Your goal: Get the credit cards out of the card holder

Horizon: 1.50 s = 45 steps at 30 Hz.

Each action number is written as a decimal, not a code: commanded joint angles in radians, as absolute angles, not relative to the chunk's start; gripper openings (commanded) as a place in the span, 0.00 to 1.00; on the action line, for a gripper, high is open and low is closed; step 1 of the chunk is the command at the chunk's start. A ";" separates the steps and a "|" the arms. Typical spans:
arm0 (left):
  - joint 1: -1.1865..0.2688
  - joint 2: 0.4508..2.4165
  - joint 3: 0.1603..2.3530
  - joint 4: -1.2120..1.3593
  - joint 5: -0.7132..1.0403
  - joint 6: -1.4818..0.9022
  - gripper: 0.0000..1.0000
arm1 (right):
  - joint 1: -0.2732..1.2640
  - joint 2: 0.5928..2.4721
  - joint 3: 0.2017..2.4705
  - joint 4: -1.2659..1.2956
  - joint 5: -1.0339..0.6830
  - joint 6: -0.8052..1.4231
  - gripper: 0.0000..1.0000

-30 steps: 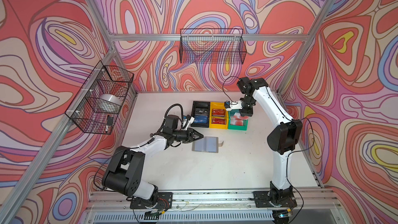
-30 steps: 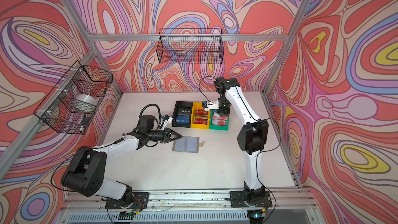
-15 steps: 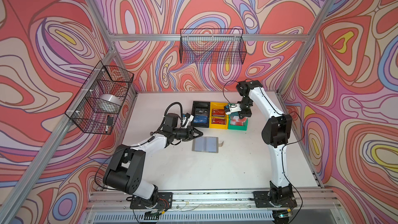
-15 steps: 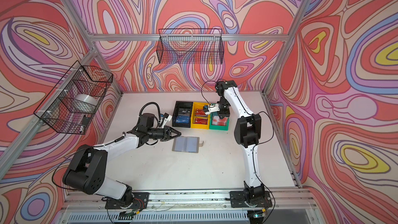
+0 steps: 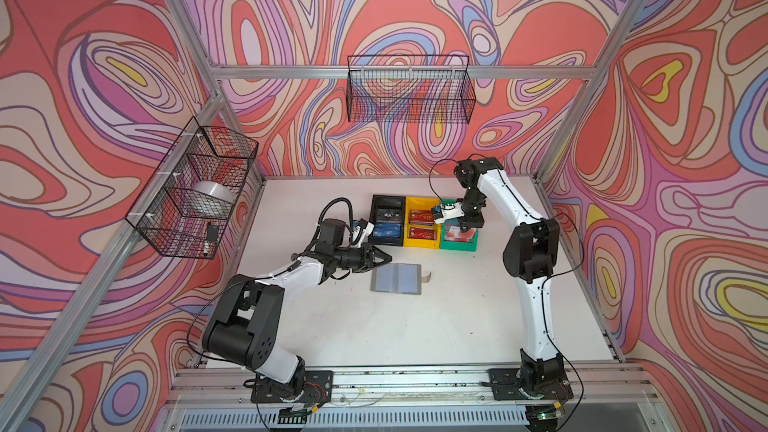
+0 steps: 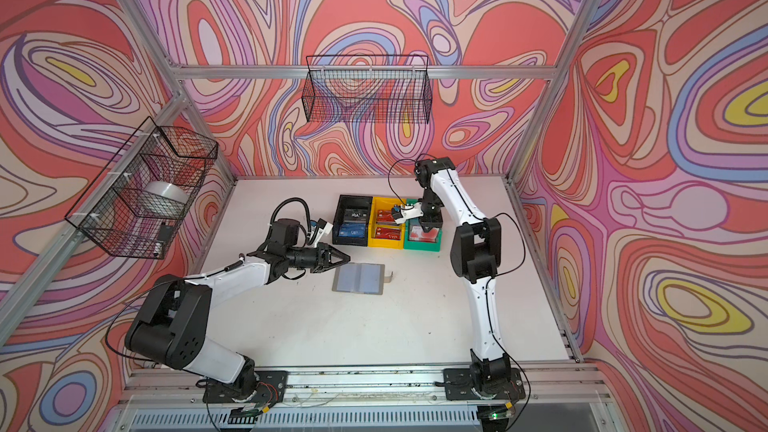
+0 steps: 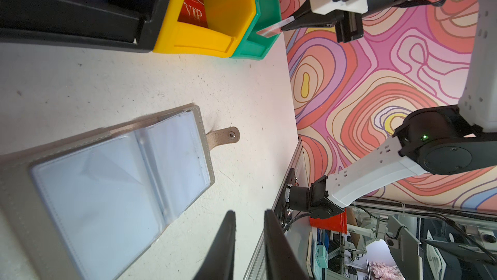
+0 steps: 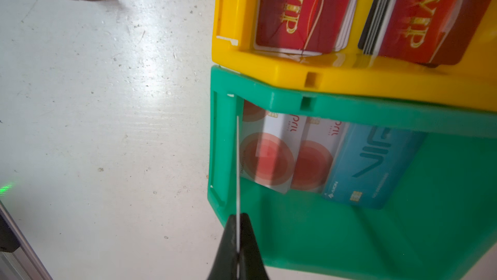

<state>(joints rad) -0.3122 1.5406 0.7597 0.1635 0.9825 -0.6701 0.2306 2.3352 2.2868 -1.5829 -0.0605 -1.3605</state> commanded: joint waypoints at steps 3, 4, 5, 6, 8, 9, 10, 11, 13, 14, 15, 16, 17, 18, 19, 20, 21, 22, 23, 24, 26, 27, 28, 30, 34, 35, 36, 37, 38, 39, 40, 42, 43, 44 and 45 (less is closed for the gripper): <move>-0.304 1.540 0.765 0.175 0.975 -0.669 0.23 | 0.232 2.369 2.305 -1.583 -0.082 -1.370 0.00; -0.301 1.540 0.765 0.174 0.975 -0.669 0.23 | 0.234 2.372 2.308 -1.582 -0.084 -1.370 0.00; -0.301 1.541 0.767 0.172 0.974 -0.668 0.23 | 0.234 2.376 2.310 -1.582 -0.083 -1.370 0.00; -0.301 1.540 0.767 0.170 0.975 -0.667 0.23 | 0.233 2.380 2.309 -1.582 -0.081 -1.370 0.00; -0.300 1.541 0.765 0.170 0.974 -0.664 0.23 | 0.234 2.382 2.306 -1.580 -0.081 -1.370 0.00; -0.300 1.544 0.767 0.170 0.973 -0.664 0.23 | 0.233 2.386 2.305 -1.578 -0.081 -1.369 0.00; -0.298 1.546 0.766 0.171 0.973 -0.664 0.23 | 0.233 2.386 2.306 -1.578 -0.080 -1.368 0.00; -0.299 1.547 0.766 0.172 0.973 -0.664 0.23 | 0.234 2.391 2.307 -1.578 -0.081 -1.369 0.00; -0.299 1.552 0.765 0.173 0.974 -0.664 0.23 | 0.234 2.398 2.314 -1.575 -0.080 -1.367 0.00; -0.297 1.552 0.765 0.175 0.974 -0.664 0.23 | 0.233 2.401 2.317 -1.575 -0.078 -1.368 0.00; -0.297 1.553 0.765 0.173 0.974 -0.664 0.23 | 0.233 2.404 2.319 -1.575 -0.078 -1.367 0.00; -0.296 1.554 0.765 0.174 0.974 -0.664 0.23 | 0.233 2.406 2.320 -1.572 -0.077 -1.367 0.00; -0.296 1.555 0.765 0.174 0.975 -0.663 0.23 | 0.234 2.409 2.320 -1.570 -0.075 -1.367 0.00; -0.294 1.554 0.765 0.173 0.975 -0.664 0.23 | 0.234 2.413 2.320 -1.569 -0.075 -1.369 0.00; -0.293 1.556 0.765 0.174 0.974 -0.663 0.23 | 0.234 2.415 2.321 -1.568 -0.073 -1.369 0.00; -0.291 1.558 0.767 0.173 0.974 -0.664 0.23 | 0.235 2.416 2.320 -1.564 -0.069 -1.368 0.00; -0.291 1.560 0.767 0.176 0.976 -0.663 0.23 | 0.235 2.418 2.321 -1.564 -0.066 -1.369 0.00; -0.291 1.561 0.767 0.175 0.976 -0.663 0.23 | 0.236 2.421 2.321 -1.563 -0.064 -1.370 0.00; -0.289 1.563 0.769 0.177 0.978 -0.663 0.23 | 0.236 2.423 2.321 -1.561 -0.063 -1.370 0.00; -0.290 1.566 0.769 0.176 0.978 -0.663 0.23 | 0.238 2.425 2.321 -1.561 -0.064 -1.370 0.00; -0.287 1.570 0.771 0.179 0.979 -0.663 0.23 | 0.240 2.427 2.321 -1.559 -0.065 -1.371 0.00; -0.287 1.572 0.772 0.179 0.980 -0.663 0.23 | 0.240 2.426 2.320 -1.554 -0.065 -1.373 0.00; -0.288 1.573 0.772 0.180 0.980 -0.663 0.23 | 0.240 2.426 2.320 -1.551 -0.063 -1.373 0.00; -0.286 1.576 0.772 0.179 0.982 -0.663 0.23 | 0.239 2.427 2.316 -1.546 -0.058 -1.371 0.00; -0.287 1.580 0.769 0.184 0.984 -0.663 0.23 | 0.239 2.421 2.308 -1.538 -0.059 -1.370 0.00; -0.286 1.583 0.770 0.186 0.985 -0.663 0.23 | 0.239 2.418 2.306 -1.537 -0.058 -1.367 0.01; -0.285 1.582 0.770 0.185 0.986 -0.663 0.23 | 0.239 2.416 2.303 -1.537 -0.054 -1.367 0.03; -0.285 1.583 0.769 0.186 0.988 -0.662 0.23 | 0.239 2.416 2.302 -1.534 -0.053 -1.366 0.04; -0.285 1.585 0.767 0.186 0.988 -0.661 0.23 | 0.239 2.415 2.299 -1.529 -0.052 -1.361 0.05; -0.284 1.586 0.764 0.186 0.989 -0.662 0.23 | 0.239 2.412 2.299 -1.527 -0.053 -1.359 0.07; -0.284 1.586 0.763 0.187 0.990 -0.660 0.23 | 0.239 2.410 2.298 -1.527 -0.052 -1.359 0.07; -0.282 1.586 0.761 0.190 0.990 -0.661 0.23 | 0.239 2.408 2.295 -1.523 -0.052 -1.358 0.09; -0.281 1.585 0.759 0.190 0.991 -0.661 0.23 | 0.239 2.405 2.293 -1.522 -0.051 -1.359 0.10; -0.281 1.583 0.758 0.191 0.990 -0.662 0.23 | 0.240 2.406 2.293 -1.522 -0.049 -1.359 0.10; -0.280 1.581 0.758 0.189 0.989 -0.660 0.23 | 0.239 2.406 2.292 -1.523 -0.049 -1.359 0.10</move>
<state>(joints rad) -0.2909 1.5742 0.7597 0.1734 0.9794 -0.6693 0.2352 2.4107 2.2990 -1.5269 -0.0498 -1.3594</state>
